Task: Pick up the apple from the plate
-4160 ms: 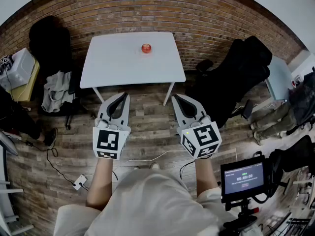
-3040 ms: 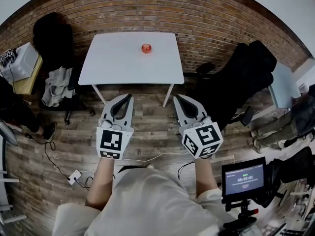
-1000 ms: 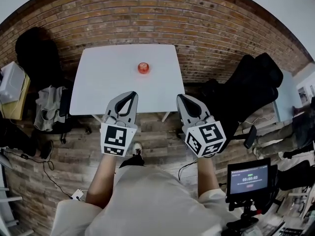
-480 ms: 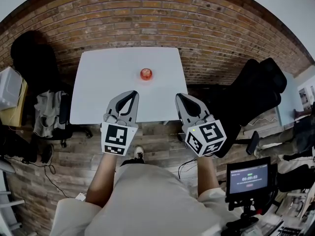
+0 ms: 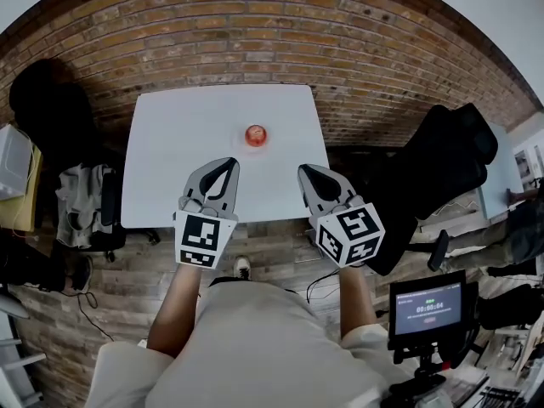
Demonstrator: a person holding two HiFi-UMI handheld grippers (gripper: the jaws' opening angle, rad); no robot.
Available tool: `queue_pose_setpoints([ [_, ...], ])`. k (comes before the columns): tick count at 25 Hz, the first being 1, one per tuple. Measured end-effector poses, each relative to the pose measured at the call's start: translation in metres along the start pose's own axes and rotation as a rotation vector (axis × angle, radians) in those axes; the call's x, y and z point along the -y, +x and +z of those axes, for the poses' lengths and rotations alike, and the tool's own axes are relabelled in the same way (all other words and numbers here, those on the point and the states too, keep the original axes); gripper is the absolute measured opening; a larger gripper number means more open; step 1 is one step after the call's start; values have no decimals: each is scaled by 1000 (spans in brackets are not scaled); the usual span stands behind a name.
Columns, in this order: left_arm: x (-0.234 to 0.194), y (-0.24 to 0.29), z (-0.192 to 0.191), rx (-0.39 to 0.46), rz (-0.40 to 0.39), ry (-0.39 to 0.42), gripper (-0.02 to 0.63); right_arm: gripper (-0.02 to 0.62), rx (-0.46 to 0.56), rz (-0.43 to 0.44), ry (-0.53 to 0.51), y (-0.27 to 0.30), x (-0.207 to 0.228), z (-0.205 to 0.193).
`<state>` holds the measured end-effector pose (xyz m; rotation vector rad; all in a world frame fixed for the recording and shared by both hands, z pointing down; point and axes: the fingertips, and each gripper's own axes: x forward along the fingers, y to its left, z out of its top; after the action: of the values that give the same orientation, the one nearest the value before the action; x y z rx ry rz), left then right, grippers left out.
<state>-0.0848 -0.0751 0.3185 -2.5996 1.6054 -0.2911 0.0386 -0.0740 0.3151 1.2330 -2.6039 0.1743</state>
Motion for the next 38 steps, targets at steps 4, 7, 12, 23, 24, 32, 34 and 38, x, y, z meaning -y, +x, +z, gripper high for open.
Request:
queue_pose_setpoints([
  [4,-11,10,-10,-13,-14,-7,6,4,-40,-1,-2,15,-1,-7],
  [7,-8,12,-9,-20,-17,-2,6,3,-49,-5,-9,12,1,-7],
  [12,-10,23,-21,-30,-49,-22,6,3,-94,-27,-2,22,8,-20],
  [23,-21,45,-43,-62,-76,-38,6,5,-121,14,19,51,11,-33],
  [24,-20,47,-44,-63,-78,-38,6,5,-119,17,21,53,12,-34],
  [32,-22,73,-56,-91,-112,-51,8,5,-121,49,37,75,28,-38],
  [34,-21,83,-61,-98,-128,-56,8,5,-119,47,40,79,35,-39],
  [38,-17,101,-69,-114,-142,-58,8,5,-126,47,56,84,49,-44],
])
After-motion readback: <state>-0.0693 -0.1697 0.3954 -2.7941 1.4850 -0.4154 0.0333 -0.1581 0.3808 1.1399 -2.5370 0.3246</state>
